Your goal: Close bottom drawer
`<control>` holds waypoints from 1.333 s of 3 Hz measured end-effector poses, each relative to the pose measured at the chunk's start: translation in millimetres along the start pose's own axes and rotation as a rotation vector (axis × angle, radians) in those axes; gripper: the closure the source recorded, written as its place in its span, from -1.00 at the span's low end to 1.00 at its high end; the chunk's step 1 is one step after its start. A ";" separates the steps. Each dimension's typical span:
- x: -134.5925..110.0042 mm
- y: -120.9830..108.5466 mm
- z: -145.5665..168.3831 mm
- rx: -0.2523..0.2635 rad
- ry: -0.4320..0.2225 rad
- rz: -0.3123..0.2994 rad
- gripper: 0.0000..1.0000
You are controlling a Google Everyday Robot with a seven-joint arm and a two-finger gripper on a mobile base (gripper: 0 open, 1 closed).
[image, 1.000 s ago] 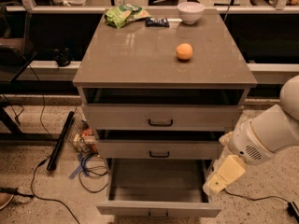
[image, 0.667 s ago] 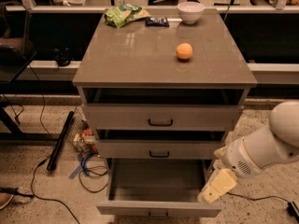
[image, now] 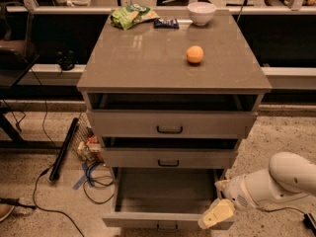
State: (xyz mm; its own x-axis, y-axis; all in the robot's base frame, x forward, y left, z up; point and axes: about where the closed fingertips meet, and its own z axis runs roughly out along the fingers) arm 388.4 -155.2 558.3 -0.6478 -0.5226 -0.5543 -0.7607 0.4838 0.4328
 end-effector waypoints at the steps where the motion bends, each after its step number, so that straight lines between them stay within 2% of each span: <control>1: 0.0 0.0 0.0 0.000 0.000 0.000 -1.00; 2: 21.5 -16.3 22.3 -0.020 0.038 0.054 -1.00; 3: 64.8 -45.9 54.6 -0.030 0.060 0.156 -0.64; 4: 117.4 -74.9 97.9 -0.052 0.068 0.271 -0.17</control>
Offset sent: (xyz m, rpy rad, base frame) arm -0.0006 -0.0110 -0.0861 -0.0373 0.1665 -0.0333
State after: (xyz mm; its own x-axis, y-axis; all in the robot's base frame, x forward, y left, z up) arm 373.4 -184.1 391.2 -0.8276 -0.4261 -0.3655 -0.5597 0.5765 0.5953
